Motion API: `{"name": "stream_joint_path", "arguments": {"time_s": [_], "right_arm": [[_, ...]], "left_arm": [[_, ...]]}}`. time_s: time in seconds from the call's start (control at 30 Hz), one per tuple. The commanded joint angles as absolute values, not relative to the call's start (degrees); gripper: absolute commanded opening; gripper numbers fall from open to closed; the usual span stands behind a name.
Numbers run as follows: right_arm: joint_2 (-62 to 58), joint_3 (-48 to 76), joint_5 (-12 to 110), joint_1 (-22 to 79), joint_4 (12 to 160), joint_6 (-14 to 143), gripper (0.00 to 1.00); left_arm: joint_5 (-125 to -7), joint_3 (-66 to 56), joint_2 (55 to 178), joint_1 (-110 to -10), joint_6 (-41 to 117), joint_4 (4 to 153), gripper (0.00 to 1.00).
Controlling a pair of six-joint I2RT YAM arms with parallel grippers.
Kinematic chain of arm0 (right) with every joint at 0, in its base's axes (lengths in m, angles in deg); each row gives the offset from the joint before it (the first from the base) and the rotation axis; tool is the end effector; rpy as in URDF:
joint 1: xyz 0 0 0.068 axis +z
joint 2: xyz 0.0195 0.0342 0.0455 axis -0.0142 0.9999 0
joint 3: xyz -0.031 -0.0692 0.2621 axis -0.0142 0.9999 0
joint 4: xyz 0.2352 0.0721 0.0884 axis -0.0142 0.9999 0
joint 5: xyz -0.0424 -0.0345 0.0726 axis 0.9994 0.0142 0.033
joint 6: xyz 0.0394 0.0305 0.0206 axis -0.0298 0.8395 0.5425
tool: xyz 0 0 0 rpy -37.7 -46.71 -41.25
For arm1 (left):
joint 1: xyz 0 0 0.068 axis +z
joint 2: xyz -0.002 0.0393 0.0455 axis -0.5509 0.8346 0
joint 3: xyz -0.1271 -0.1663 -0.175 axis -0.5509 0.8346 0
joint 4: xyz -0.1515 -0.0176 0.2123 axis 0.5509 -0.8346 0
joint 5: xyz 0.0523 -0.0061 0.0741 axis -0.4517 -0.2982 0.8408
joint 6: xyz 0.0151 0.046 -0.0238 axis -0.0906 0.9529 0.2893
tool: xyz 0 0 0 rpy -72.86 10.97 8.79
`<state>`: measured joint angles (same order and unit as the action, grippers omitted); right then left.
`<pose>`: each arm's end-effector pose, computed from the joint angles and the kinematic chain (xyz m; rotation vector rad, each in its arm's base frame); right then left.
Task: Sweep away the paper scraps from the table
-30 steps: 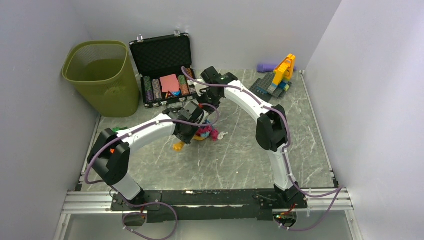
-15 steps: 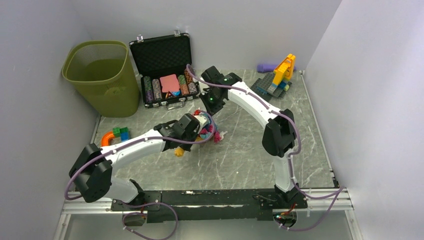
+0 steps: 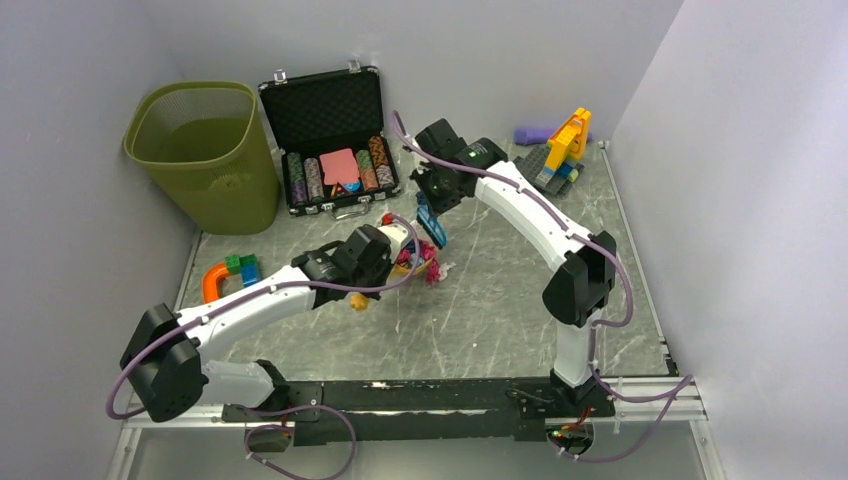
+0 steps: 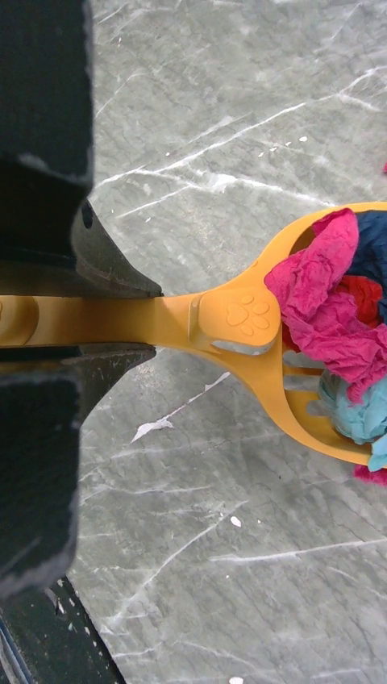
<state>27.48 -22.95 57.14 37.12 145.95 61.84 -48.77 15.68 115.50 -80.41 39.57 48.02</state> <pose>0.3250 0.2534 0.3367 -0.7629 2.5037 0.2632 0.1856 -0.1908 0.2458 0.7038 2.3494 -0.2561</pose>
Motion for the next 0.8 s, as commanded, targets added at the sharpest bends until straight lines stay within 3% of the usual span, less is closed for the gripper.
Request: {"name": "stream_joint_path", "arguments": {"time_s": [0.0,0.33,0.77], "right_arm": [[22.3,-23.0,64.1,36.7,145.9,65.1,0.00],[8.2,-8.5,75.3,34.0,135.0,74.1,0.00],[-1.3,6.3,71.7,33.7,129.1,77.1,0.00]], "left_arm": [[-47.2,15.8,112.3,-80.7,37.9,48.3,0.00],[-40.9,12.9,108.3,-80.7,35.7,41.9,0.00],[-41.3,-2.3,104.3,-70.7,37.8,25.9,0.00]]}}
